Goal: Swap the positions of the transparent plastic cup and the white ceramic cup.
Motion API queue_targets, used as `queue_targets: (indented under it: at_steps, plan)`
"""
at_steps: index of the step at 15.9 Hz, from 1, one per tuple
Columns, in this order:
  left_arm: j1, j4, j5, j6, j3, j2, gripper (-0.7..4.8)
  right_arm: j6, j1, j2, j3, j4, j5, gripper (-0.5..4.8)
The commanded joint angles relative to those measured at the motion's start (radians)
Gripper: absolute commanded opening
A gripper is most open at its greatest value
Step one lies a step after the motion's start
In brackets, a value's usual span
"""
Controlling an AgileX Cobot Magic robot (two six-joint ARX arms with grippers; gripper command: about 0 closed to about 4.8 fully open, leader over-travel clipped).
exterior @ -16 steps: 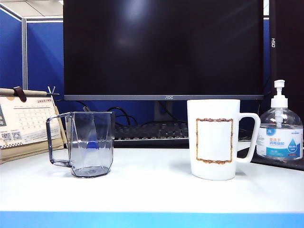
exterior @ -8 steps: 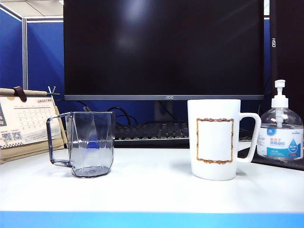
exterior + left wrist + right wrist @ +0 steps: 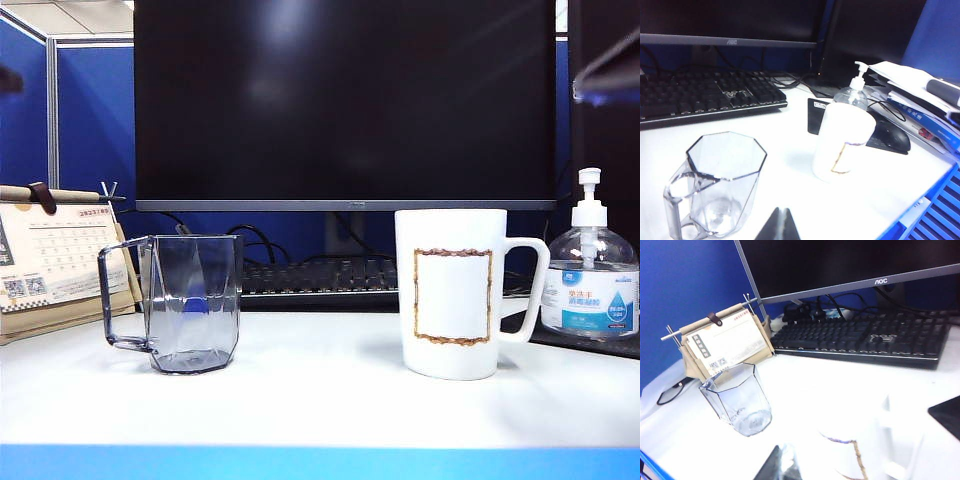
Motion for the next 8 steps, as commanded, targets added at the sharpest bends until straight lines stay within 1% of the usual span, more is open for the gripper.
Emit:
queue_targets:
  at_steps: [1, 2, 4, 8]
  plan:
    - [0.000, 0.040, 0.008, -0.015, -0.048, 0.001, -0.04, 0.035, 0.002, 0.000, -0.076, 0.052, -0.001, 0.08]
    - [0.000, 0.041, 0.011, -0.040, -0.071, 0.001, -0.04, 0.061, 0.000, 0.000, -0.082, 0.010, 0.004, 0.08]
    - [0.000, 0.043, 0.006, -0.084, -0.090, 0.001, -0.04, 0.063, 0.000, 0.000, -0.082, -0.027, 0.005, 0.13]
    - [0.000, 0.018, -0.004, -0.083, -0.090, 0.001, -0.04, 0.072, 0.001, 0.000, -0.082, -0.044, -0.004, 0.13]
